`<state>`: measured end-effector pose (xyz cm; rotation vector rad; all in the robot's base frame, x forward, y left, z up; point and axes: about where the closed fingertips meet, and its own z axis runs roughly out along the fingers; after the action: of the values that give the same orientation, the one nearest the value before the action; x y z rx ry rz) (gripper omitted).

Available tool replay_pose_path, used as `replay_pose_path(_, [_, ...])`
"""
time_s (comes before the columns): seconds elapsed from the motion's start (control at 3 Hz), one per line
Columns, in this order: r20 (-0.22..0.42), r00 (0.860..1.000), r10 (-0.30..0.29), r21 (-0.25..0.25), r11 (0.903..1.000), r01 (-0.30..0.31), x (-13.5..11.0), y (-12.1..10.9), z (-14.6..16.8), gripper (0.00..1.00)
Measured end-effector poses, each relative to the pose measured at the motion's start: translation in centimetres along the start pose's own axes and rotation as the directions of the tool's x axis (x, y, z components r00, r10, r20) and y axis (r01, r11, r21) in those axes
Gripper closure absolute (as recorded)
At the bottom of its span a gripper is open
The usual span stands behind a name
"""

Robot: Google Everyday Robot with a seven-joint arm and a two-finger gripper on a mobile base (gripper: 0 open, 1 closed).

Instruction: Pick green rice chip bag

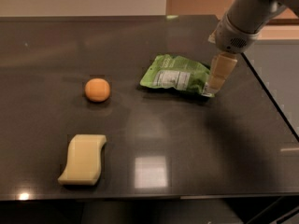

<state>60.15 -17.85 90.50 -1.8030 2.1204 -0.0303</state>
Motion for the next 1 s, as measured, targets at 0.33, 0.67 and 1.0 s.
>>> replay_pose_path(0.33, [-0.009,1.0,0.006,-0.02,0.9998,-0.006,-0.5,-0.2,2.1,0.0])
replay_pose_path(0.67, [-0.02,1.0,0.017,-0.043,0.9989,-0.018,-0.9,-0.1,4.0,0.0])
replay_pose_path(1.0, [-0.025,0.999,0.029,-0.059,0.9978,-0.031,-1.3,-0.1,5.2,0.0])
